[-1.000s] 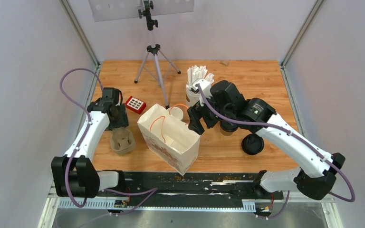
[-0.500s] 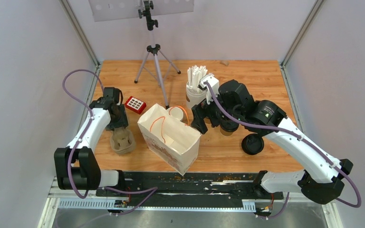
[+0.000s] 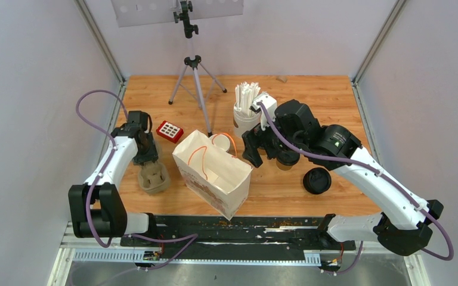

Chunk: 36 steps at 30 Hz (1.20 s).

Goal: Pack the takeout coffee

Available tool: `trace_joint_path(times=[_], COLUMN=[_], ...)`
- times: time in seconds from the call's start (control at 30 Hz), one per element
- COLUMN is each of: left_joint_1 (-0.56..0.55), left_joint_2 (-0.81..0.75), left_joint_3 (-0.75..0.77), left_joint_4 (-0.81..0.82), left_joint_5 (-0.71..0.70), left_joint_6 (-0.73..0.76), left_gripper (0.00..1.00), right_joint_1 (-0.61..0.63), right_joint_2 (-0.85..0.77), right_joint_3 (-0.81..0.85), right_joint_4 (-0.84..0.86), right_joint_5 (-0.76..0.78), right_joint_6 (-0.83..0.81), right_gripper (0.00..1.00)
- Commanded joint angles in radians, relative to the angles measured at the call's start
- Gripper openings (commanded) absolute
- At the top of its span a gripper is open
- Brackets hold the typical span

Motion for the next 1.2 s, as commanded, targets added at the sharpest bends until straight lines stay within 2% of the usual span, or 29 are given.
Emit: trace_joint_path(times=[0.0, 0.17, 0.3, 0.57, 0.7, 0.83, 0.97, 1.17], left_joint_1=[0.006, 0.006, 0.006, 0.006, 0.006, 0.003, -0.01, -0.082], left_joint_2=[-0.038, -0.055, -0.084, -0.163, -0.195, -0.209, -0.204, -0.213], left_joint_3=[-0.013, 0.027, 0.115, 0.225, 0.346, 0.484, 0.638, 0.779], left_joint_4=[0.021, -0.033, -0.144, -0.244, -0.261, -0.262, -0.275, -0.208], left_joint_5=[0.01, 0.039, 0.034, 0.112, 0.16, 0.288, 0.379, 0.466], left_joint_6=[-0.011, -0.007, 0.033, 0.012, -0.007, -0.04, -0.024, -0.026], left_gripper=[0.49, 0.36, 0.3, 0.31, 0.31, 0.32, 0.31, 0.3], right_joint_1=[0.0, 0.0, 0.0, 0.0, 0.0, 0.0, 0.0, 0.001], right_joint_2=[-0.012, -0.01, -0.004, -0.034, -0.025, -0.041, -0.079, -0.05], right_joint_3=[0.019, 0.025, 0.044, 0.037, 0.05, 0.059, 0.06, 0.057], right_joint_4=[0.003, -0.008, -0.025, -0.014, -0.029, -0.007, 0.063, 0.05], right_joint_5=[0.024, 0.051, 0.044, 0.053, 0.081, -0.031, -0.081, -0.159], right_joint_6=[0.004, 0.023, 0.049, 0.081, 0.171, 0.175, 0.14, 0.239], right_gripper=[0.91, 0.91, 0.9, 0.91, 0.9, 0.88, 0.88, 0.86])
